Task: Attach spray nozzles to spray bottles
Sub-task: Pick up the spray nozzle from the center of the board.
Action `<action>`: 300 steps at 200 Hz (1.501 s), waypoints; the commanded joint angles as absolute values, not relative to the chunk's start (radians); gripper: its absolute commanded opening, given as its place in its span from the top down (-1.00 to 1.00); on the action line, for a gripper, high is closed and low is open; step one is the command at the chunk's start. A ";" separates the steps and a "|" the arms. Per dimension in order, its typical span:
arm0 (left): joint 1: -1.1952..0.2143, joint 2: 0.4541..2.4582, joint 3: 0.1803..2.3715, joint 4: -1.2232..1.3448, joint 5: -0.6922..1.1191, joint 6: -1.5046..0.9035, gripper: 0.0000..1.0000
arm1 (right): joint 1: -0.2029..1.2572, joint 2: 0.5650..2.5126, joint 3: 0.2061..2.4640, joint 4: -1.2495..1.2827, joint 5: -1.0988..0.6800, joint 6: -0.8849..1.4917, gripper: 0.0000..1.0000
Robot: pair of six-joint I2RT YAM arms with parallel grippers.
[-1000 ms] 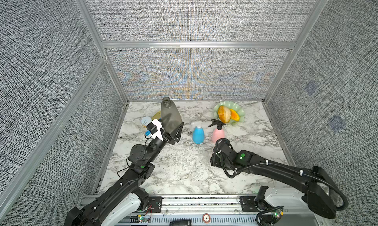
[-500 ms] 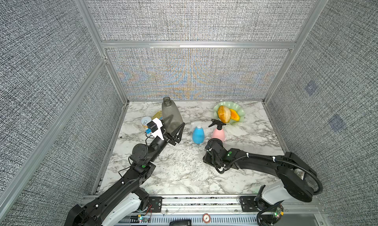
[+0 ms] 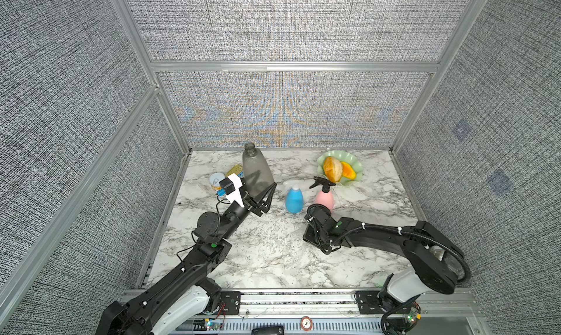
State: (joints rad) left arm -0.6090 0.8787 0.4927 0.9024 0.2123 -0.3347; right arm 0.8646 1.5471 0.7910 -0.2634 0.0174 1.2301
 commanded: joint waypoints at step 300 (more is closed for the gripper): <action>-0.608 1.038 0.503 1.005 0.500 -0.192 -0.41 | 0.939 0.989 1.099 -0.079 0.469 0.288 0.40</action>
State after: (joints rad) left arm -0.6090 1.0115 0.5064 0.9215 0.4019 -0.2134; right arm 0.9306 0.9928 1.0462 -0.2352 0.3565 0.4862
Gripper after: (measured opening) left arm 0.736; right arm 0.311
